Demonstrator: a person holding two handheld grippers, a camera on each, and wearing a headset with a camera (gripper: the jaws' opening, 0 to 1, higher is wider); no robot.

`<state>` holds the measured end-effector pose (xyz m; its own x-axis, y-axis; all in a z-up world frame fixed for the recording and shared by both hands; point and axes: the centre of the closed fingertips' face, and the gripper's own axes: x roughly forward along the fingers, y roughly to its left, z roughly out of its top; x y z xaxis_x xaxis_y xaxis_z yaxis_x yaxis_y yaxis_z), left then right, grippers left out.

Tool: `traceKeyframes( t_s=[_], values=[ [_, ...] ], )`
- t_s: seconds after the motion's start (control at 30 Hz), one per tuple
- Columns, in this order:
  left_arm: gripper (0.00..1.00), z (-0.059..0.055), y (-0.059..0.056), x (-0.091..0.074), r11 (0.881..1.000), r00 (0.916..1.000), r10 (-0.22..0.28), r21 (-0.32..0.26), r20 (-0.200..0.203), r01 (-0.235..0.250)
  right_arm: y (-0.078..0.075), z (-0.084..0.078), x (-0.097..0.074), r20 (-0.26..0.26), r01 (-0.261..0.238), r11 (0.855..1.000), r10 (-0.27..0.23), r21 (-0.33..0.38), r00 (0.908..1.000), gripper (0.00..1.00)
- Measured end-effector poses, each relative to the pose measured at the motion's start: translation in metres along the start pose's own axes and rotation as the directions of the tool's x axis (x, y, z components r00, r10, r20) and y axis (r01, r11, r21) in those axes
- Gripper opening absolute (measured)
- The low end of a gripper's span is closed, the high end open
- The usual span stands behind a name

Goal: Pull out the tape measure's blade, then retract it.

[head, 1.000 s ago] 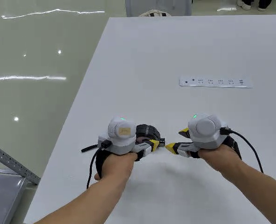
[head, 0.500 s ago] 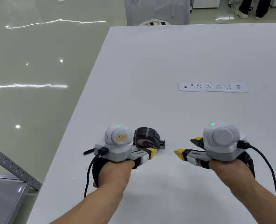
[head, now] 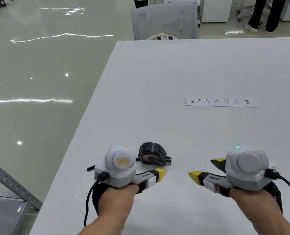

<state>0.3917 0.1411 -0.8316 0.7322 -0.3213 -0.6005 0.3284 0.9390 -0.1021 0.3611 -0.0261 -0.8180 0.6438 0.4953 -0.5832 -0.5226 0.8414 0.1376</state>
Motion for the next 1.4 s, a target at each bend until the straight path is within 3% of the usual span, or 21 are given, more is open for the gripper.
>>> traceKeyframes(
  t_s=[0.23,0.6,0.97,1.4],
  values=[
    [0.94,0.000,-0.007,-0.017,1.000,0.9998,-0.018,-0.001,0.007,0.018,0.003,-0.001,-0.013,0.009,-0.001,0.999,0.000,0.047,1.0000,0.57],
    [0.98,0.002,-0.010,-0.042,0.999,0.9995,-0.032,-0.023,0.005,0.033,0.017,0.008,-0.044,0.031,0.013,0.998,-0.015,0.061,0.9994,0.63],
    [1.00,-0.007,-0.012,-0.064,0.999,0.9993,-0.037,-0.034,-0.009,0.037,0.025,0.013,-0.068,0.030,0.000,0.999,-0.002,0.051,0.9995,0.66],
    [1.00,-0.018,-0.017,-0.081,0.996,0.9981,-0.057,-0.065,-0.023,0.056,0.041,0.014,-0.080,0.020,-0.018,0.999,0.017,0.044,0.9997,0.68]
  ],
)
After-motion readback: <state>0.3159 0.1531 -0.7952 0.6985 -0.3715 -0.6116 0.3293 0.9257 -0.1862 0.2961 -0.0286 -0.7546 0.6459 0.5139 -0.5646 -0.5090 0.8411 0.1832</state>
